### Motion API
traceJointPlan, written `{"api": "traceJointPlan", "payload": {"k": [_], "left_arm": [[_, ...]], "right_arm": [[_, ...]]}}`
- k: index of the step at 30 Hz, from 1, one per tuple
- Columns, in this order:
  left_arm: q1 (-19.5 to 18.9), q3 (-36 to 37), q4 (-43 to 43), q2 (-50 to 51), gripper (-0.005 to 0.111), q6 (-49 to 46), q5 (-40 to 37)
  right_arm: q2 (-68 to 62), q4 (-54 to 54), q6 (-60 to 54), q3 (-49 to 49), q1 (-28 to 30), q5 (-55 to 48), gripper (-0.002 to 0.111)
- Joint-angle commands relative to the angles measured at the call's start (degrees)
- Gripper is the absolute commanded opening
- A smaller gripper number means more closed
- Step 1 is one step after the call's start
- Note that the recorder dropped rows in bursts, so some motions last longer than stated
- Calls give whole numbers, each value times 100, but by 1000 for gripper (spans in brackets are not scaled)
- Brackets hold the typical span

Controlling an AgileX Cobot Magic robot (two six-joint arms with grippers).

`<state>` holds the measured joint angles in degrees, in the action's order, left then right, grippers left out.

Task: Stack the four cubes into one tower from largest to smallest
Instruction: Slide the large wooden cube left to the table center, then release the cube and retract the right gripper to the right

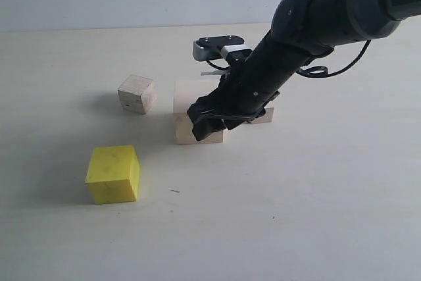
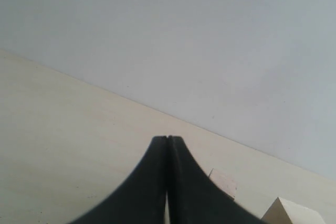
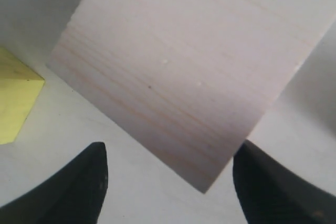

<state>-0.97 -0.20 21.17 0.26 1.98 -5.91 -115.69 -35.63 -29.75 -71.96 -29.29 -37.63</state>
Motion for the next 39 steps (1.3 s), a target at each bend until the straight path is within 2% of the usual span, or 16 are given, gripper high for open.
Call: {"api": "traceJointPlan", "payload": {"k": [1, 5, 12, 15, 17, 19, 21, 23, 26, 29, 32, 36, 39], "left_arm": [[-9, 20, 42, -26, 0, -25, 17], [-9, 20, 42, -26, 0, -160, 17], [-9, 20, 42, -26, 0, -198, 44], [-9, 20, 53, -26, 0, -198, 66], [-9, 20, 66, -26, 0, -160, 180], [-9, 20, 40, -26, 0, -160, 224], [-9, 20, 63, -26, 0, -146, 328], [-9, 20, 64, -26, 0, 172, 339], [-9, 20, 131, -26, 0, 1064, 254], [-9, 20, 131, -26, 0, 1042, 124], [-9, -53, 131, -26, 0, 1021, 25], [-9, -313, 217, -26, 0, 1021, 11], [-9, -688, 168, -26, 0, 810, -277]], "right_arm": [[54, -33, -65, -39, -1, -133, 64], [346, 359, 119, -39, -1, -238, 64], [992, 2054, 1564, -39, -1, -580, 64], [1312, 2121, 1747, -39, -1, -999, 64], [1480, 2105, 1747, -39, -1, -1198, 58], [1616, 2105, 1747, -39, -1, -1311, 43], [1835, 2105, 1747, -39, -1, -1314, 15], [2097, 2105, 1747, -39, -1, -1302, 0], [2791, 2105, 1796, 446, -1, -961, 0], [3993, 2105, 1984, 1524, -1, -534, 0], [4746, 2105, 2106, 2059, -1, -644, 0], [5539, 2090, 2456, 2523, -1, -667, 0], [6078, 2062, 2521, 2657, -1, -691, 0]]}}
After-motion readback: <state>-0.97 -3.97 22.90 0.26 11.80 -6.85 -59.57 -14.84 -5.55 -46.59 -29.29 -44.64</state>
